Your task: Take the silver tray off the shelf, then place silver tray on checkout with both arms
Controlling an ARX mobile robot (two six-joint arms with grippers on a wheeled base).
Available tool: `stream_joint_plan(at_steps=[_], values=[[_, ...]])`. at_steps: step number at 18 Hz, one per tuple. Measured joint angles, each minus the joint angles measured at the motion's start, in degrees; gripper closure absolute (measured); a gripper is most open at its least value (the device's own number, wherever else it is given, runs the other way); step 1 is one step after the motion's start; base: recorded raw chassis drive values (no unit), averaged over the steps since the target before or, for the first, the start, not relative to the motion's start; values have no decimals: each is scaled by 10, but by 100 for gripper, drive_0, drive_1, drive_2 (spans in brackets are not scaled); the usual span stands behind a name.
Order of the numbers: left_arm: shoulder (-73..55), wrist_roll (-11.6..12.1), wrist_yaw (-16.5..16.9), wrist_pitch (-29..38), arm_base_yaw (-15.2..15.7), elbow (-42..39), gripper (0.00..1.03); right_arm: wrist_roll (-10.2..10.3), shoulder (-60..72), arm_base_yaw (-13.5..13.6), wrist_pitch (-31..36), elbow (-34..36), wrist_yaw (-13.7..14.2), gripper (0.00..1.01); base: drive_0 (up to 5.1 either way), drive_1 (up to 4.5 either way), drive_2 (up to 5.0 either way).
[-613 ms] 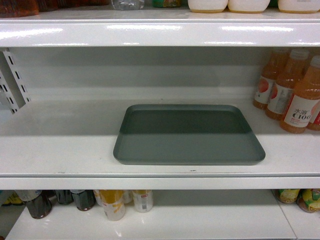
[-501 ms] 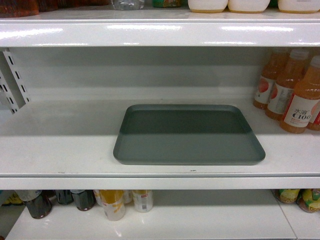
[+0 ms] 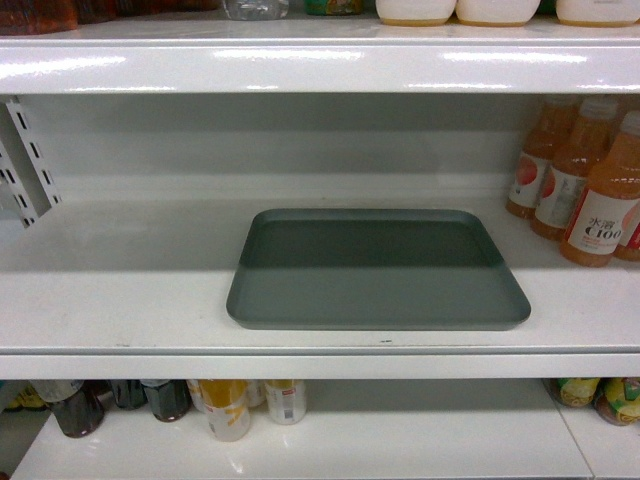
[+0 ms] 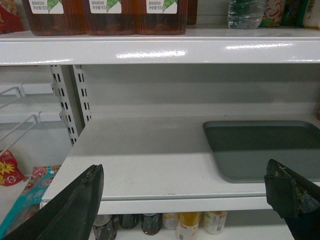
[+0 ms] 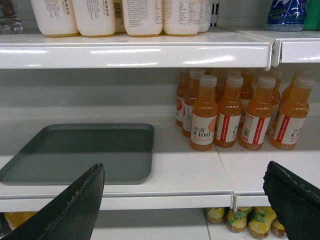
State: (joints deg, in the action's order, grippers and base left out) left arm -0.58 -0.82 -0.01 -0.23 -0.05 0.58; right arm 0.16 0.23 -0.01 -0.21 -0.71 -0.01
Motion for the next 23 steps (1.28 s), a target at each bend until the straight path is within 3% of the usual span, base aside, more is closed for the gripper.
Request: stream_joint_plan(at_steps=[23], values=[[0, 0, 0, 0, 0, 0, 5, 0, 0, 0, 0, 0, 0, 3, 0, 0, 0]])
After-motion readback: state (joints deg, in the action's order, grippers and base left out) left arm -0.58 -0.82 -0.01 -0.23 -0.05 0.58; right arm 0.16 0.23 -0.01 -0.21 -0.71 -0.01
